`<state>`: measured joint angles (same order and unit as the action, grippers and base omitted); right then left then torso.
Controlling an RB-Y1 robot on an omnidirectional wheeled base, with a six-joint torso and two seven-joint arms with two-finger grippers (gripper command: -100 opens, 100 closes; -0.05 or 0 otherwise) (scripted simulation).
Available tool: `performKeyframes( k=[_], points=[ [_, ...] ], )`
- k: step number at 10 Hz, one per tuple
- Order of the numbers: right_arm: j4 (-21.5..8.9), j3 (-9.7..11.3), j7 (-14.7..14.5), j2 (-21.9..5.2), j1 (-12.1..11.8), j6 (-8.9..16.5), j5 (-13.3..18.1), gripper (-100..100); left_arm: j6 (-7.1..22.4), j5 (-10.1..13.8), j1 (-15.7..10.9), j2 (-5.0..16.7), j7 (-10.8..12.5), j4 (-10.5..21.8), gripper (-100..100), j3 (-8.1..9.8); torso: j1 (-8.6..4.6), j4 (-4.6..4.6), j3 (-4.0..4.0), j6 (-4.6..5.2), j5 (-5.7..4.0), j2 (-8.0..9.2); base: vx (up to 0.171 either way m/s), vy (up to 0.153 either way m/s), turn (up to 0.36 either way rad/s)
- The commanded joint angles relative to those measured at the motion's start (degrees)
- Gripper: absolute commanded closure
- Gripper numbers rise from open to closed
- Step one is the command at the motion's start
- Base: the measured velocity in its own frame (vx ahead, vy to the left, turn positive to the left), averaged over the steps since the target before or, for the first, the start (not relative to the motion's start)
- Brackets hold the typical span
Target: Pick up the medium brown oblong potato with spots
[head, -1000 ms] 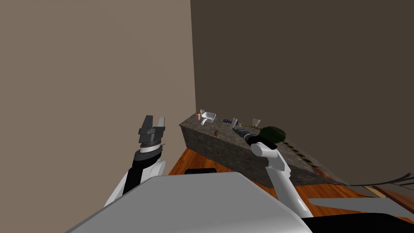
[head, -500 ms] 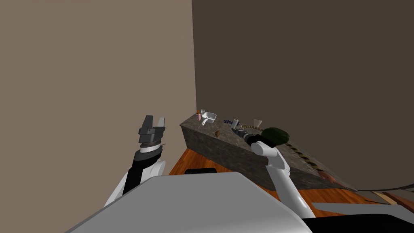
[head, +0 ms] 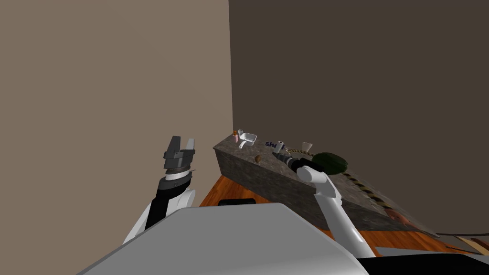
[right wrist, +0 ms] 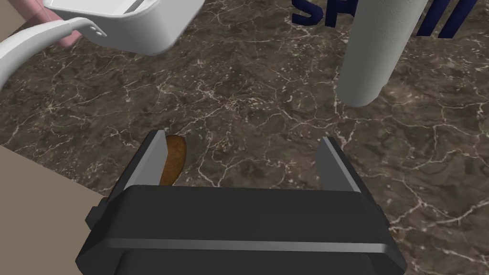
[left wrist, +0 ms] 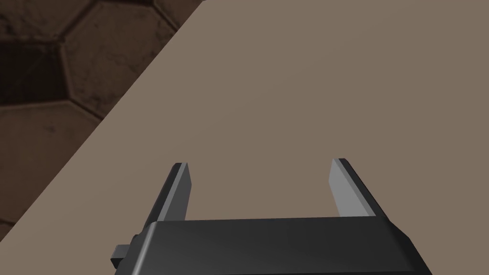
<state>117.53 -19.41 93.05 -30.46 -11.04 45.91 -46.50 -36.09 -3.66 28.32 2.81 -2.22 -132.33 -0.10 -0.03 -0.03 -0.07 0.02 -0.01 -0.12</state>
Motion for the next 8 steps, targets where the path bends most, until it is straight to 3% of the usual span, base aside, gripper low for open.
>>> performKeyframes(
  k=[1,3,4,6,7,8],
  points=[
    [-1.06,0.82,2.86,-0.97,0.72,2.41,-2.27,-100,0.00,0.00,0.00,0.00,0.00,0.00,0,0.00,0.00,0.00,0.00,0.00,0.00,0.00,0.042,-0.007,0.063],
    [-1.06,0.82,5.32,-0.97,0.72,2.41,-2.27,-100,0.00,0.00,0.00,0.00,0.00,0.00,0,0.00,0.00,-0.01,-0.03,0.00,0.00,-0.04,0.026,-0.006,0.015],
    [-1.82,1.50,7.35,-1.84,1.04,4.34,-4.35,-100,0.00,0.00,0.00,0.00,0.00,0.00,0,0.00,0.01,0.00,0.01,0.01,0.00,0.02,0.030,-0.009,0.064],
    [-1.82,1.50,9.03,-1.84,1.04,4.34,-4.35,-100,0.00,0.00,0.00,0.00,0.00,0.00,0,0.00,0.00,-0.01,-0.01,0.01,0.00,-0.02,0.025,-0.005,0.018],
    [-2.59,2.26,11.31,-2.65,1.30,6.14,-6.33,-100,0.00,0.00,0.00,0.00,0.00,0.00,0,0.00,0.02,0.00,0.02,0.01,0.00,0.03,0.032,-0.004,0.057],
    [-2.59,2.26,12.55,-2.65,1.30,6.14,-6.33,-100,0.00,0.00,0.00,0.00,0.00,0.00,0,0.00,0.01,0.00,0.00,-0.01,0.00,-0.01,0.036,-0.007,0.038]
  ],
)
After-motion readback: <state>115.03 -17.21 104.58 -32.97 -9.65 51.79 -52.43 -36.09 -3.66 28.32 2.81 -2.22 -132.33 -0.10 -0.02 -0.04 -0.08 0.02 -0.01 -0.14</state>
